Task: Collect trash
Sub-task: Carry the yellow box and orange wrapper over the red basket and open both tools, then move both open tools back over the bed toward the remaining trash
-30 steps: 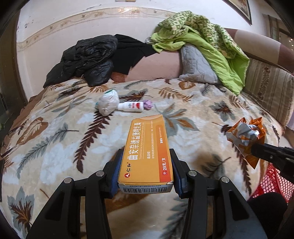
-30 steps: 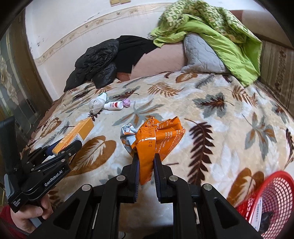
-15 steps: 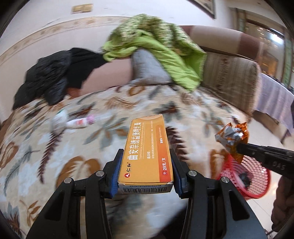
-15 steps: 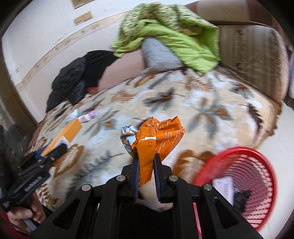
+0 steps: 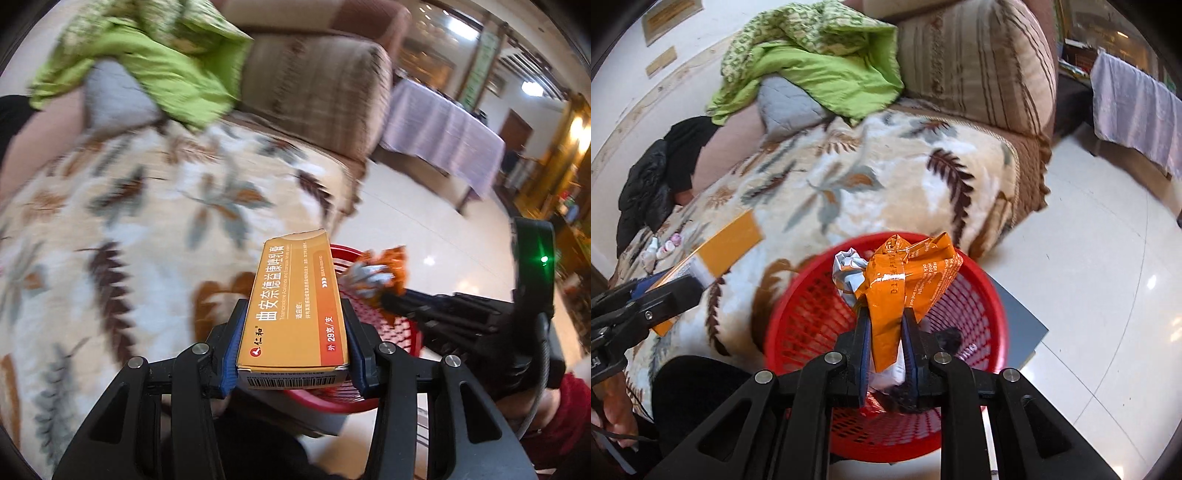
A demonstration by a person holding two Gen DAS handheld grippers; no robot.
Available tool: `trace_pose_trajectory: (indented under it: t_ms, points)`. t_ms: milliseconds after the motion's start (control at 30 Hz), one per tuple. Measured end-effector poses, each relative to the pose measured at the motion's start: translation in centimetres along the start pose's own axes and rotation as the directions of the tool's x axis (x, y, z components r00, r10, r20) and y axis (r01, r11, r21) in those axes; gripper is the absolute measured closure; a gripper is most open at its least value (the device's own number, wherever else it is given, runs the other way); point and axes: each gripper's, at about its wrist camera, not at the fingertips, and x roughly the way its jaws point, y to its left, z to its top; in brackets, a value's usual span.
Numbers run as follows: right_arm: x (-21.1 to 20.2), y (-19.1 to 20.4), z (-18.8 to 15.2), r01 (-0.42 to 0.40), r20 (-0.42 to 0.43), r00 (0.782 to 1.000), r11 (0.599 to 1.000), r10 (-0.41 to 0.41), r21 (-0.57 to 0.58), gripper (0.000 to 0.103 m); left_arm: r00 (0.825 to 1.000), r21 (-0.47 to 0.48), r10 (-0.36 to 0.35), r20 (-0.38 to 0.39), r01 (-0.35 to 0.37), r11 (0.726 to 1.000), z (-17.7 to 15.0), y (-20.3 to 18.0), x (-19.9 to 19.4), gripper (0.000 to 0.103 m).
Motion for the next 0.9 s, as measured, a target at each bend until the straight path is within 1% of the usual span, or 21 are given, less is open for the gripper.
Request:
trace_pose_trajectory:
  t_ms: [33,67,100,133,200,333,400,467,500,567,633,733,833,900]
  points:
    - [0.0,-0.3,0.0,-0.001,-0.01,1.0,1.0,0.001,0.009,0.071,1.0,0.0,-0.01,-0.016,0.01,1.0,0.2,-0.3,0.6,0.053]
    - [-0.1,-0.8,0.0,0.004,-0.012,1.0,1.0,-0.004,0.017,0.062,0.999,-0.006,-0.012,-0.033,0.012,1.0,0.4,-0.6,1.2,0.05]
    - [-0.3,-1.1,0.1,0.022,-0.002,1.0,1.0,-0.022,0.017,0.059,0.999,-0.02,-0.015,-0.038,0.014,1.0,0.5,-0.5,1.5,0.049]
    - [-0.6,-1.3,0.1,0.039,0.009,0.999,0.999,-0.039,0.015,0.059,0.999,-0.03,-0.019,-0.034,0.019,0.999,0.5,-0.4,1.5,0.049]
    - [-0.7,-1.6,0.4,0.039,0.017,0.999,0.999,-0.039,0.02,0.059,1.0,-0.038,-0.016,-0.025,0.015,0.999,0.4,0.0,1.1,0.048]
    - [-0.8,-0.8,1.0,0.031,0.03,0.999,0.999,-0.032,0.019,0.059,1.0,-0.065,0.029,0.005,-0.028,0.997,0.0,1.6,-0.4,0.047]
    - [-0.8,0.4,1.4,-0.001,0.042,0.999,1.0,0.001,0.007,0.059,0.998,-0.087,0.06,0.025,-0.057,0.995,-0.4,2.8,-1.6,0.045]
    - [-0.5,1.8,1.7,-0.027,0.042,0.999,0.999,0.028,-0.021,0.059,0.995,-0.111,0.088,0.038,-0.083,0.99,-0.9,4.2,-2.6,0.044]
    - [-0.4,3.1,1.8,-0.032,0.047,0.998,0.998,0.034,-0.046,0.059,0.993,-0.129,0.111,0.041,-0.105,0.986,-1.4,5.2,-3.4,0.044]
    - [-0.2,5.1,2.1,-0.061,0.052,0.997,0.995,0.065,-0.085,0.059,0.99,-0.153,0.133,0.052,-0.123,0.98,-2.0,6.5,-4.5,0.044]
    - [0.2,7.2,2.2,-0.088,0.047,0.994,0.989,0.095,-0.122,0.059,0.982,-0.186,0.176,0.064,-0.162,0.969,-2.9,8.3,-6.1,0.044]
    - [0.7,11.0,2.4,-0.128,0.042,0.989,0.972,0.139,-0.195,0.059,0.973,-0.224,0.219,0.072,-0.198,0.954,-3.9,10.5,-7.8,0.044]
    - [1.3,15.4,2.7,-0.175,0.028,0.982,0.946,0.189,-0.273,0.059,0.961,-0.268,0.267,0.078,-0.238,0.934,-5.2,12.8,-9.7,0.043]
    - [1.8,18.0,2.7,-0.214,0.005,0.974,0.927,0.226,-0.307,0.059,0.949,-0.307,0.303,0.08,-0.266,0.914,-6.4,14.6,-11.2,0.043]
